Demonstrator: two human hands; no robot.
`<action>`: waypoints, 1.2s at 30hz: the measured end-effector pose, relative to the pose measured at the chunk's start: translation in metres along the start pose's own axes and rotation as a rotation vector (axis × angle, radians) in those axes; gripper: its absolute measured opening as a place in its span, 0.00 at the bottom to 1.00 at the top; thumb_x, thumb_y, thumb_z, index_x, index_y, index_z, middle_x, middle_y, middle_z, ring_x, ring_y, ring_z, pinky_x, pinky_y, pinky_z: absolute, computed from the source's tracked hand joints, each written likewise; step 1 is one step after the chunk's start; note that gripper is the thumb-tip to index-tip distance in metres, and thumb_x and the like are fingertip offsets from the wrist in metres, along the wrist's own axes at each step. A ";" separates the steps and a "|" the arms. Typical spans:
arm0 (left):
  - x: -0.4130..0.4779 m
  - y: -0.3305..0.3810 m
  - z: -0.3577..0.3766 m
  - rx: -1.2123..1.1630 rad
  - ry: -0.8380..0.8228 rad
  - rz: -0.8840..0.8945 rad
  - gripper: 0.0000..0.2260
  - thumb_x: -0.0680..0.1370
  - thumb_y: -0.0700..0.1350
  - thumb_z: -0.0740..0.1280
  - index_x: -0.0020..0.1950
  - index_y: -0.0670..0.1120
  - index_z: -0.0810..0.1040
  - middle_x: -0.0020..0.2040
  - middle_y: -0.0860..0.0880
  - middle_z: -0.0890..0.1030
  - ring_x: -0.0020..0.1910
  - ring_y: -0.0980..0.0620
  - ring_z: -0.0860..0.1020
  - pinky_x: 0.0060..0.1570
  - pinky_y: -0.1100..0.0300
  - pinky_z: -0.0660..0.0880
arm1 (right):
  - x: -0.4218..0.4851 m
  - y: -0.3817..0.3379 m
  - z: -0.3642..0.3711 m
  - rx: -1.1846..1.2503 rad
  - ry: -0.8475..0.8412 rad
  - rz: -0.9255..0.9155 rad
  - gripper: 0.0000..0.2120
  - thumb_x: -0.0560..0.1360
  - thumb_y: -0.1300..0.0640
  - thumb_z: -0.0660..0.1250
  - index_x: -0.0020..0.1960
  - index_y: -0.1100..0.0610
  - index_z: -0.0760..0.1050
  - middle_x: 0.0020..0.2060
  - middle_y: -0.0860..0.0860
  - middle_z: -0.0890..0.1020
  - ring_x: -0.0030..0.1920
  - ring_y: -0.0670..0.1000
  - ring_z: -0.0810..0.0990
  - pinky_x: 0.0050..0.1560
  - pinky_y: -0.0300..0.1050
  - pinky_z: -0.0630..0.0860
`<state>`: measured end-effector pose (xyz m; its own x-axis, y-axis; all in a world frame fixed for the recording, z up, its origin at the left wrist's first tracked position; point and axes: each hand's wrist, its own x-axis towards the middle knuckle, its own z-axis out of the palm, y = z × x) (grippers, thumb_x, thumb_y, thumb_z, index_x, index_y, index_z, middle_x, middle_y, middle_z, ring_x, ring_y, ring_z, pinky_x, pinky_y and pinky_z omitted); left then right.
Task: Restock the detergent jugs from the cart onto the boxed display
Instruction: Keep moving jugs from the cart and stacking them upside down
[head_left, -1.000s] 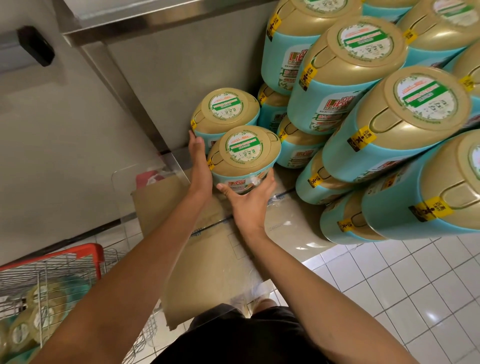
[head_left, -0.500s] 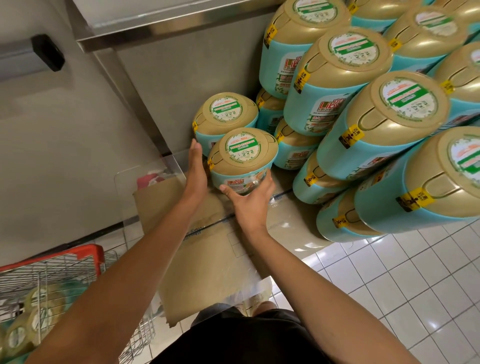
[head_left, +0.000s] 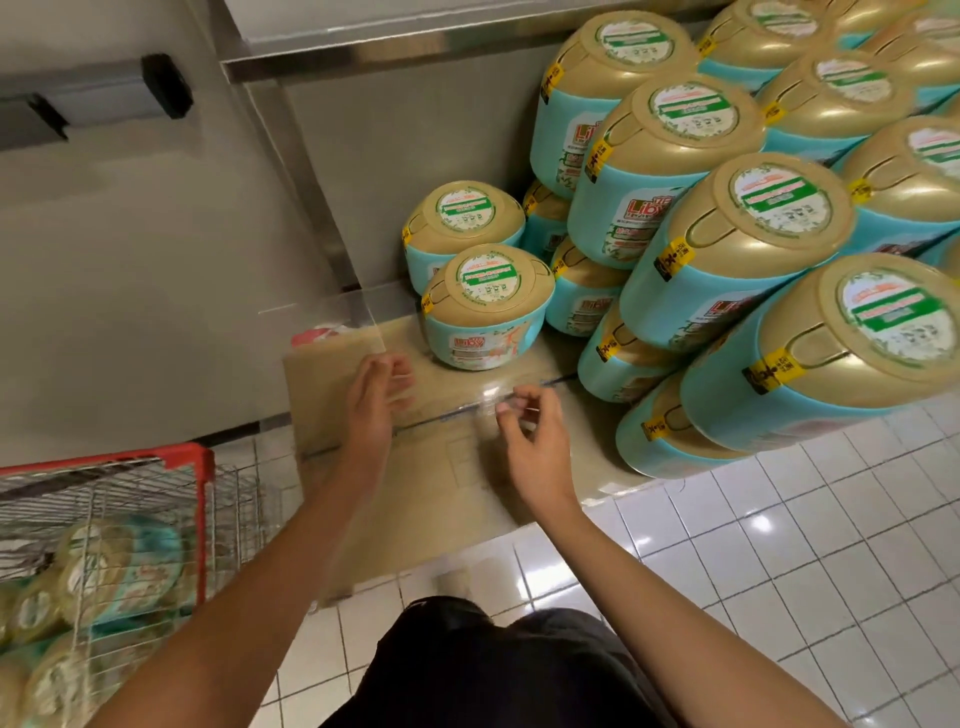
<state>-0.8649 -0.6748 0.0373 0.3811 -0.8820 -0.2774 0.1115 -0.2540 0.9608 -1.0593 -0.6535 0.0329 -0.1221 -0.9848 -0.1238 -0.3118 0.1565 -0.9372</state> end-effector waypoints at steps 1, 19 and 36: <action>-0.012 0.000 0.000 -0.001 -0.011 0.022 0.15 0.89 0.52 0.57 0.62 0.45 0.80 0.55 0.50 0.84 0.51 0.58 0.83 0.50 0.59 0.78 | -0.008 -0.002 -0.008 0.016 -0.036 -0.023 0.08 0.82 0.54 0.70 0.60 0.51 0.77 0.52 0.49 0.81 0.53 0.44 0.80 0.55 0.38 0.75; -0.339 -0.051 0.000 -0.078 0.245 0.173 0.17 0.84 0.60 0.59 0.56 0.52 0.82 0.55 0.45 0.84 0.54 0.45 0.83 0.50 0.55 0.80 | -0.161 0.031 -0.179 0.113 -0.598 -0.162 0.09 0.81 0.47 0.65 0.53 0.49 0.81 0.47 0.47 0.84 0.52 0.57 0.83 0.59 0.68 0.79; -0.669 -0.160 -0.162 -0.226 0.979 -0.040 0.23 0.78 0.63 0.63 0.60 0.46 0.80 0.55 0.45 0.85 0.54 0.42 0.85 0.53 0.48 0.81 | -0.383 0.021 -0.048 -0.156 -1.352 -0.260 0.09 0.87 0.57 0.63 0.53 0.56 0.81 0.48 0.51 0.85 0.51 0.52 0.84 0.61 0.56 0.80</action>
<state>-0.9891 0.0195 0.0690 0.9488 -0.1336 -0.2861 0.2735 -0.1049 0.9561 -1.0642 -0.2698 0.0757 0.9259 -0.2804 -0.2533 -0.2962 -0.1223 -0.9473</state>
